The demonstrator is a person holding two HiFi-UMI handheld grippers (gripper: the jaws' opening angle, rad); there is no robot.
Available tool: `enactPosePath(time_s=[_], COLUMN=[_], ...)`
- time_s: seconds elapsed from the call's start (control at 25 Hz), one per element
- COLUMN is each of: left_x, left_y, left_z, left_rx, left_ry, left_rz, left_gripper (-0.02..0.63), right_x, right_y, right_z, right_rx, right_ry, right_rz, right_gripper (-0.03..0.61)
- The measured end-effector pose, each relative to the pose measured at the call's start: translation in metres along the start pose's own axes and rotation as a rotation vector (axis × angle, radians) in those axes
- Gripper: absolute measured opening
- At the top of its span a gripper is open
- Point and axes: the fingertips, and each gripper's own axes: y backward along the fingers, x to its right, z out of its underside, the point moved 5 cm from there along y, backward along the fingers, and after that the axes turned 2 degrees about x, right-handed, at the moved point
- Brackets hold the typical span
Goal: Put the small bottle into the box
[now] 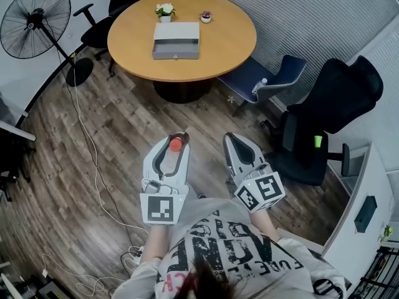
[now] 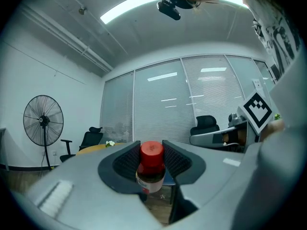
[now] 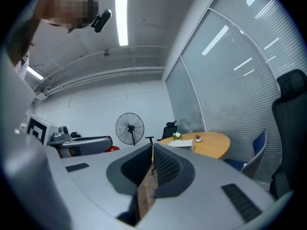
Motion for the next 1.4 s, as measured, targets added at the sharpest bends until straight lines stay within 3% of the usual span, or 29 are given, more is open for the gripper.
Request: enactPosePath(time_s=[0.56,1.12,1.4], left_x=[-0.130,-0.164,-0.179], left_y=[-0.054,-0.079,-0.120], left_z=[-0.015,0.007,0.009], left_rx=[-0.007,-0.052,-0.060], left_ry=[-0.028,-0.022,0.004], left_rz=[0.036,0.035,0.001], left_gripper=[0.150,0.150,0.149], right_x=[-0.012,-0.002,0.029], right_y=[-0.120,-0.162,-0.201], right_z=[-0.011,-0.003,-0.003], right_rx=[0.006,-0.008,-0.030], right_ry=[-0.015,-0.035,-0.050], right_rz=[0.073,0.086,0.061], right_gripper=[0.015,0.015,0.015])
